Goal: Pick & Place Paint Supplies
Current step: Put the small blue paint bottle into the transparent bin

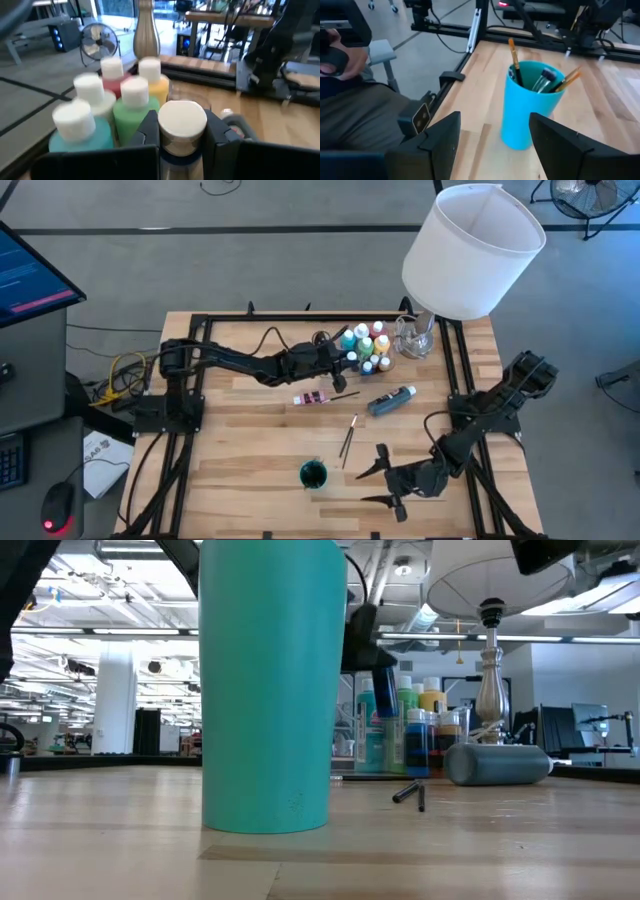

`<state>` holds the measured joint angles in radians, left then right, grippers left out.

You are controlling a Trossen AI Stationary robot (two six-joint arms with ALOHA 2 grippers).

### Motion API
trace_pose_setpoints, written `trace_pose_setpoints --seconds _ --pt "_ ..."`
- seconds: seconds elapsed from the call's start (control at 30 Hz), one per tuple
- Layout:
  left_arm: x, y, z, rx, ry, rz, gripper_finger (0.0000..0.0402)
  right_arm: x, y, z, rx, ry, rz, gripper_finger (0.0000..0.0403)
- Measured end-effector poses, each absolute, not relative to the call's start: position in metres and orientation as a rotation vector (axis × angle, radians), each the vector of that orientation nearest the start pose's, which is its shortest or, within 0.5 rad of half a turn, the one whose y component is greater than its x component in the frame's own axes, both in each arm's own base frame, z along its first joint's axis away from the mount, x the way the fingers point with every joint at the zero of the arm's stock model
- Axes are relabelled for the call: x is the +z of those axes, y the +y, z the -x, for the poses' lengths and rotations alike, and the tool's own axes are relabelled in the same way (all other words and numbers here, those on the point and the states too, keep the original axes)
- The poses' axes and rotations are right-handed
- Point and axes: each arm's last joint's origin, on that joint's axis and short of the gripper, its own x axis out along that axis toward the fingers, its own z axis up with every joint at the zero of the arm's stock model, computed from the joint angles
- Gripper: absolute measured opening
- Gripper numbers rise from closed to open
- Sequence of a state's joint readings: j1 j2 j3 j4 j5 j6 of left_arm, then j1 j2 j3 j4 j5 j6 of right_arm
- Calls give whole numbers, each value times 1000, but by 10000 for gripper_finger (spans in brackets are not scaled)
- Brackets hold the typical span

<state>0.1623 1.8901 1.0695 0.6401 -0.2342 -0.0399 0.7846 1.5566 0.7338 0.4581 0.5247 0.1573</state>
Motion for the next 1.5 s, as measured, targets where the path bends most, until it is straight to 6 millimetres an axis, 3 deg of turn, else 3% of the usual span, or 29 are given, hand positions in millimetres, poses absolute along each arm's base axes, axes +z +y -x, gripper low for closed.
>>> trace_pose_setpoints --seconds 0.37,1.5 --pt "173 74 -410 412 181 53 23 194 226 -213 164 298 124 230" --pt "156 72 -411 332 279 3 23 194 227 -211 140 292 134 230"
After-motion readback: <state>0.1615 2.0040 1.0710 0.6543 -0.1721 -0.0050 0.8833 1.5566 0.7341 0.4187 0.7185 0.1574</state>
